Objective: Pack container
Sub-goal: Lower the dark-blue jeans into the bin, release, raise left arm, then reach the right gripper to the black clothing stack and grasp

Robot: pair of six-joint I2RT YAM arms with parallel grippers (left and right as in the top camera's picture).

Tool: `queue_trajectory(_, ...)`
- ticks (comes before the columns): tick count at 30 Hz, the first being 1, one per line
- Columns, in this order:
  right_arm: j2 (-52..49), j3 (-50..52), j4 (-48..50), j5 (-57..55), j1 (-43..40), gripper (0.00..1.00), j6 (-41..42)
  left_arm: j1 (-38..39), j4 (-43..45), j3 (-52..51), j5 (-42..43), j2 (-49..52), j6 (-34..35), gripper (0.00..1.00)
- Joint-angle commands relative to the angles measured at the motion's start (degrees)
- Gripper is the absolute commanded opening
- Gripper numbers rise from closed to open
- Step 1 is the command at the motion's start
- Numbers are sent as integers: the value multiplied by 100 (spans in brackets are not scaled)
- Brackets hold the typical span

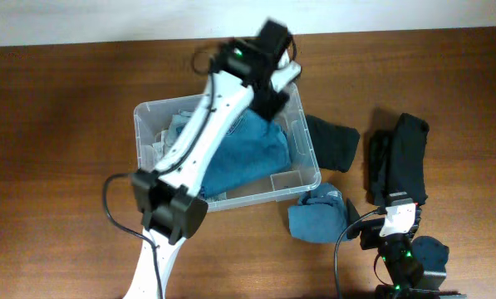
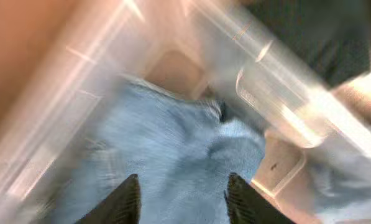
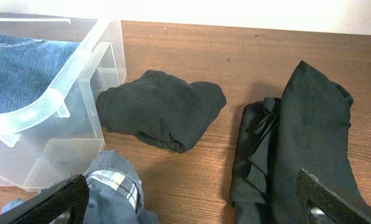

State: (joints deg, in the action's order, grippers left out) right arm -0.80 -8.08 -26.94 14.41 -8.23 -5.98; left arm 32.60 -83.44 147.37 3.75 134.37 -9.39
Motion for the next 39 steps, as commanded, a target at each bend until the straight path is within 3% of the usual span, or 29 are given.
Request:
queue_trajectory(1, 44, 35, -26, -9, -42, 98, 31, -315, -444, 1458, -612, -387, 170, 55)
queue_trajectory(7, 44, 35, 142, -315, -42, 98, -243, -1268, -1325, 3270, -872, -605, 787, 69)
queue_trajectory(9, 44, 35, 737, -275, -42, 98, -197, -1816, -1325, 3180, -785, -997, 903, 83)
queue_trajectory(10, 44, 35, 901, -57, -42, 98, -111, -1961, -1325, 3182, -787, -1075, 925, 99)
queue_trajectory(15, 44, 35, 1110, 391, -42, 98, -57, -2706, -1325, 3180, -791, -1600, 920, 99)
queue_trajectory(21, -28, 35, 1895, 966, -42, 98, 1790, -3309, -1325, 3182, -811, -1838, 918, 99)
queue_trajectory(26, -597, -247, 2594, 1392, -42, 98, 2188, -3390, -1325, 3180, -809, -1825, 918, 99)
queue_trajectory(32, -2684, -1943, 1928, 1412, -42, 98, 2192, -3390, -1325, 3180, -809, -1825, 920, 99)
queue_trajectory(39, -5539, -5012, -280, 1862, -42, 98, 1943, -3390, -1325, 3180, -809, -1825, 918, 99)
